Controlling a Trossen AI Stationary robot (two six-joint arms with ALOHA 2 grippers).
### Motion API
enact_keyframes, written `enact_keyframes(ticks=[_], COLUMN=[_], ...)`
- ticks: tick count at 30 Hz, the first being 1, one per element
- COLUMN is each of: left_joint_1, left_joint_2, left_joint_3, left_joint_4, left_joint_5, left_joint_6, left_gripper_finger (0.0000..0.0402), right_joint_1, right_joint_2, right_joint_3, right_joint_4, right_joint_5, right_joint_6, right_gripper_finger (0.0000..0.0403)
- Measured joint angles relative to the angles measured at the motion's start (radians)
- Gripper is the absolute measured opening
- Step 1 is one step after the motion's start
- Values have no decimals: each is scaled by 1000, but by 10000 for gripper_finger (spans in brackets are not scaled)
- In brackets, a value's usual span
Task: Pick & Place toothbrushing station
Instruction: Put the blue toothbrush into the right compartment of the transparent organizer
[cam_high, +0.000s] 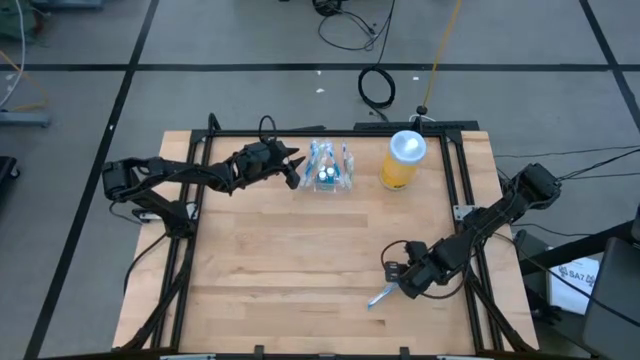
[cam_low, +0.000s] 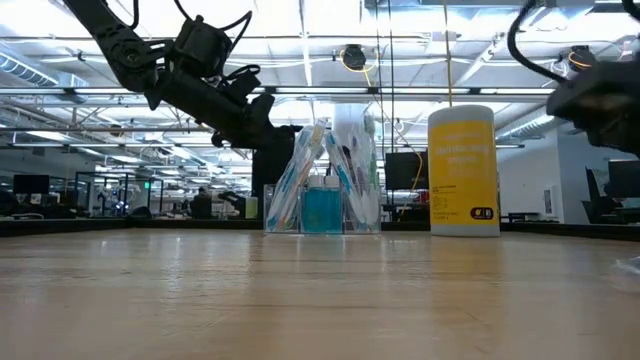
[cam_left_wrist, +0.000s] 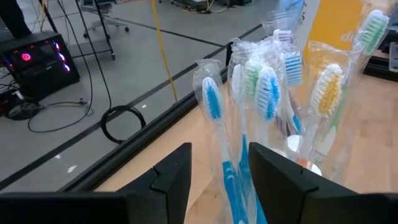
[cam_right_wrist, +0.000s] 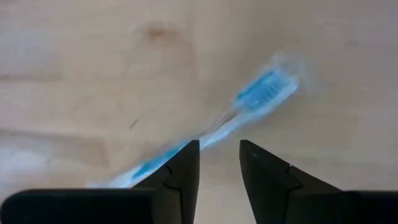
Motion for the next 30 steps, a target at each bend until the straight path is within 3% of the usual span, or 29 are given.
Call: enact_keyframes(ticks=[7,11,20,27,30], left_joint_1=[0,0,0,0,0], left_joint_2=[0,0,0,0,0], left_joint_3=[0,0,0,0,0], left_joint_4=[0,0,1,2,2], left_joint_5=[0,0,0,-1,-1], left_joint_6=[-1,-1,1,2,1], left_gripper_finger=[166,166,166,166,166], right_joint_1=[1,0,2,2,1], right_joint_2=[-5,-5,-3,-11,-31], right_joint_3=[-117,-175,-208,-210,-215], right_joint_4=[108,131,112,204,328], right_joint_5=[8,13,58,178,344], right_joint_6=[22,-68,-183,-278,-378], right_gripper_finger=[109,100,15,13,5])
